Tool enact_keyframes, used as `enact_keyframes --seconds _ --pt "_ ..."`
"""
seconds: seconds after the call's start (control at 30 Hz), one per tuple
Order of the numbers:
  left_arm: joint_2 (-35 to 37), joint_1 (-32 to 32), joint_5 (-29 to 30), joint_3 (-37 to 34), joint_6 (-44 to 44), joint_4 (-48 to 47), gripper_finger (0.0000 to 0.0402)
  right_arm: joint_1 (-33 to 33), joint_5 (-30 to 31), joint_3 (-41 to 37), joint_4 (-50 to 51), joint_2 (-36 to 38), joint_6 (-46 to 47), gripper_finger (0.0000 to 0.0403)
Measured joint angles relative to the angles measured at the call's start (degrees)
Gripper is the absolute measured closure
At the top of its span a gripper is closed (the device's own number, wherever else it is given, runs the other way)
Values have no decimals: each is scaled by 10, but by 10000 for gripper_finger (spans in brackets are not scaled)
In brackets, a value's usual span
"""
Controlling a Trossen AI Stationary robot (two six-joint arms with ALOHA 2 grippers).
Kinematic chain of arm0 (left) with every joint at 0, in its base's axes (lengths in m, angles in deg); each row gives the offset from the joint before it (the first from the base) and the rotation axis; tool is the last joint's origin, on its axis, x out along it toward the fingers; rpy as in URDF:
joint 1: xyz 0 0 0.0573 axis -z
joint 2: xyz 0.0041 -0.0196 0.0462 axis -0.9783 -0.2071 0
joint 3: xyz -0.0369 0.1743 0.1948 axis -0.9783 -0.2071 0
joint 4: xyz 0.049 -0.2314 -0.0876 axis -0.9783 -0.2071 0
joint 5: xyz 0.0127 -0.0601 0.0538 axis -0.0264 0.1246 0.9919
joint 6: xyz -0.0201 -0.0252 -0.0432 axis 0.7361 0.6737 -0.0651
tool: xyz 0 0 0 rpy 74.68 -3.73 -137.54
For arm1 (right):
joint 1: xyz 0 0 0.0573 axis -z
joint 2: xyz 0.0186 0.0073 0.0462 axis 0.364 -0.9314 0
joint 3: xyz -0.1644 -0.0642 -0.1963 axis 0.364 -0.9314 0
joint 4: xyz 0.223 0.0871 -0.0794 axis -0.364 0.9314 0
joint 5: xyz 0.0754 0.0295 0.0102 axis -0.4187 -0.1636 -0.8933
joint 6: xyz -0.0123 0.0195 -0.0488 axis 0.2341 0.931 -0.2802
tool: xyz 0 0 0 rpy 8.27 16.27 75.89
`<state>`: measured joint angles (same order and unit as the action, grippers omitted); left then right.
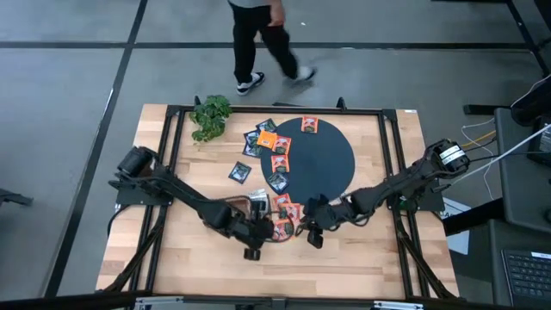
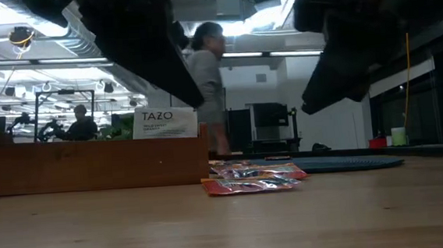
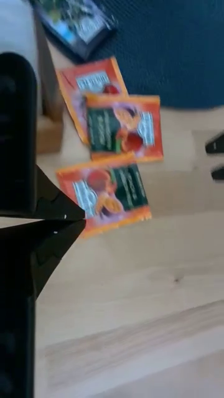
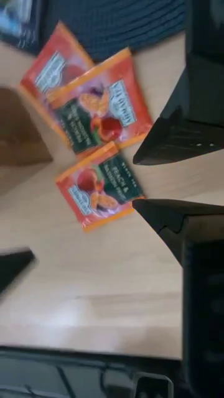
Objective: Pick & Place Tea
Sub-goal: Put the orange tea bag into the middle section of the wooden organizer
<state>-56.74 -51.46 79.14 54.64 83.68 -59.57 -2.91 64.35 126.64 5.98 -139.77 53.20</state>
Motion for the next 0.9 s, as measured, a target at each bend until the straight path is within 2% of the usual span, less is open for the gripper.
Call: enact_keyframes --seconds 0.2,0.37,0.53,0.67,0.9 --pt "-51 16 17 41 0 0 400 -29 65 -67 -93 0 105 302" --pt "-77 15 23 49 0 -5 399 -30 70 -117 -188 0 155 292" --pt "-97 12 54 49 0 -14 400 -30 70 -129 -190 0 217 257" --pt "-113 7 58 49 -1 -14 400 -30 70 -129 -190 0 238 236" --pt "-143 4 75 51 1 -6 399 -30 70 -127 -197 -24 269 229"
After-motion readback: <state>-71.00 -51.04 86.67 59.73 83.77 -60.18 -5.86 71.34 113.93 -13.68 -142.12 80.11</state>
